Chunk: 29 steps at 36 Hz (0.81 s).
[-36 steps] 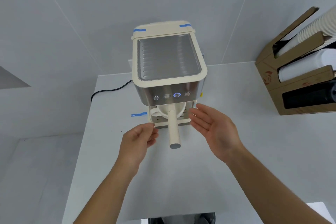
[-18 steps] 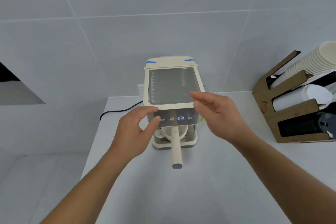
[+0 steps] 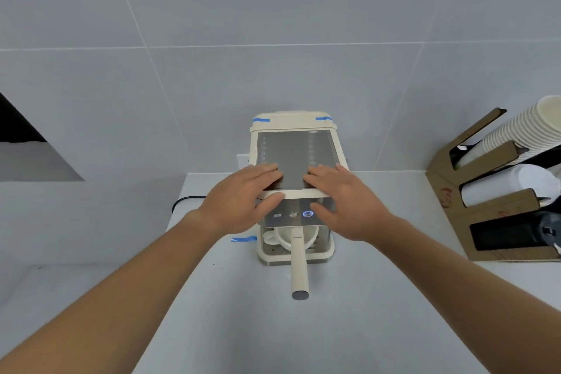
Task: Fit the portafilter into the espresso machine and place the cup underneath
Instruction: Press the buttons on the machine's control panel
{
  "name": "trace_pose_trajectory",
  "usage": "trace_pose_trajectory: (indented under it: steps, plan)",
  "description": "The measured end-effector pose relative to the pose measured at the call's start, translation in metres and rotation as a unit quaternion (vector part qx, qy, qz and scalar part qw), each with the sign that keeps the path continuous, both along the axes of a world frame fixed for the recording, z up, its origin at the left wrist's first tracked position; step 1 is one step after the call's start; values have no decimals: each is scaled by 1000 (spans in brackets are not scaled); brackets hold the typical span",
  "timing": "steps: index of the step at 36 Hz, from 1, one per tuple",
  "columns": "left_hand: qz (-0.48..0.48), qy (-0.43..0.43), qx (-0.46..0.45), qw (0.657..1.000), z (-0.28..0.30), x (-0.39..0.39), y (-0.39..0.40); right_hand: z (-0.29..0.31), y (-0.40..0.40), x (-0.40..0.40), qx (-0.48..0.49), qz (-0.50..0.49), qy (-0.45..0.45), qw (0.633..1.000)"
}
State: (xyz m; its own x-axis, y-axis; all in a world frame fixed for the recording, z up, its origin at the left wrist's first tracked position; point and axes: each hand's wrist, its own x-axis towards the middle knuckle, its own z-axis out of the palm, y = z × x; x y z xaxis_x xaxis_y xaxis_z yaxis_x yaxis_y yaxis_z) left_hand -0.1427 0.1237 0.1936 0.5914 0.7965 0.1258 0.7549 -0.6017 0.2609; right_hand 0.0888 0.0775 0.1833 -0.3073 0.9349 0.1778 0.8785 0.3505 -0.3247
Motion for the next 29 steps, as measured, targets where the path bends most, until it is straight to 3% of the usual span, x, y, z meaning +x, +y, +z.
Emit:
trace_pose_trajectory:
  steps: [7,23,29]
  plan:
    - [-37,6,3,999,-9,10,23,-24,9,13,69,34,-47,996]
    - [-43,-58,37,997,-27,12,31,-44,19,12,216,42,8,976]
    - [-35,-55,36,997,-27,13,30,-45,20,13,225,50,2,973]
